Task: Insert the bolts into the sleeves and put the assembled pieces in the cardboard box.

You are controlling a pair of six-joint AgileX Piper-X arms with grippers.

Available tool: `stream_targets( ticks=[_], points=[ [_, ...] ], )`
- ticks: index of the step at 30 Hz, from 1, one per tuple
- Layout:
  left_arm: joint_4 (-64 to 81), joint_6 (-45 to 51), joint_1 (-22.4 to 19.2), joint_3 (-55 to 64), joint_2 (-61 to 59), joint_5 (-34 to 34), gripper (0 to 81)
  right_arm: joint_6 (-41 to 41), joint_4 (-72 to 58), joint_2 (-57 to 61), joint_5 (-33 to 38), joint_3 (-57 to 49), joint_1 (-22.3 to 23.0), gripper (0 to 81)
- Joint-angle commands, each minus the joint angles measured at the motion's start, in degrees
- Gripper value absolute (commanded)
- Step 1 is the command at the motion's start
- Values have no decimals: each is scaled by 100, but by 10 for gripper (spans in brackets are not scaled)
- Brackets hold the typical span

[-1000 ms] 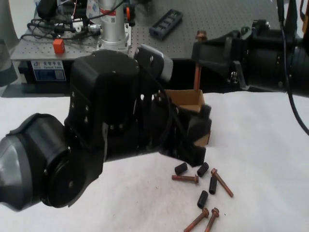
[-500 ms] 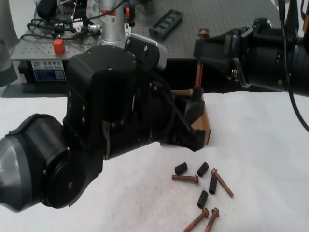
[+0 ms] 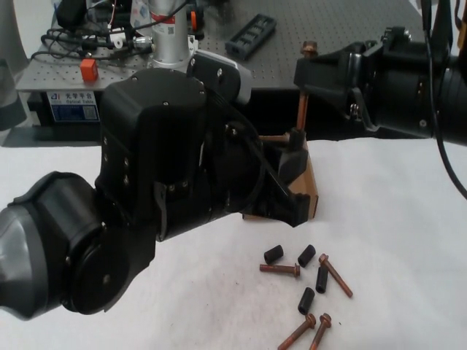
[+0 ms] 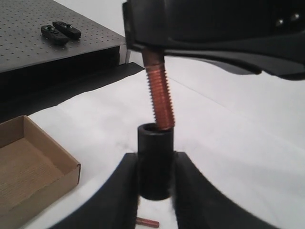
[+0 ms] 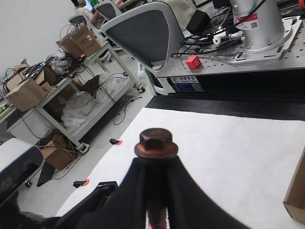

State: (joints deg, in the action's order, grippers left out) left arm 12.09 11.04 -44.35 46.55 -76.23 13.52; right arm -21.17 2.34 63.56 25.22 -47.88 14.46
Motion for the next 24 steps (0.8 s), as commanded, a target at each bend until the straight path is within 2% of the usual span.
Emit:
stream_targets(
  ticks=[1,14,19,21,24],
  points=[
    [244,-125,5,15,83,43,6,60,-99,-86,-10,-18,25,1],
    [475,-125,5,15,83,-88,6,59,-51,-86,24,-18,25,1],
    [475,-125,5,15,83,-156,6,108,-12,-86,254,-18,38,7],
    [475,-125,5,15,83,-185,6,215,-12,-86,311,-18,38,61],
    [475,-125,5,15,83,-324,6,290,-12,-86,392,-18,38,220]
  ],
)
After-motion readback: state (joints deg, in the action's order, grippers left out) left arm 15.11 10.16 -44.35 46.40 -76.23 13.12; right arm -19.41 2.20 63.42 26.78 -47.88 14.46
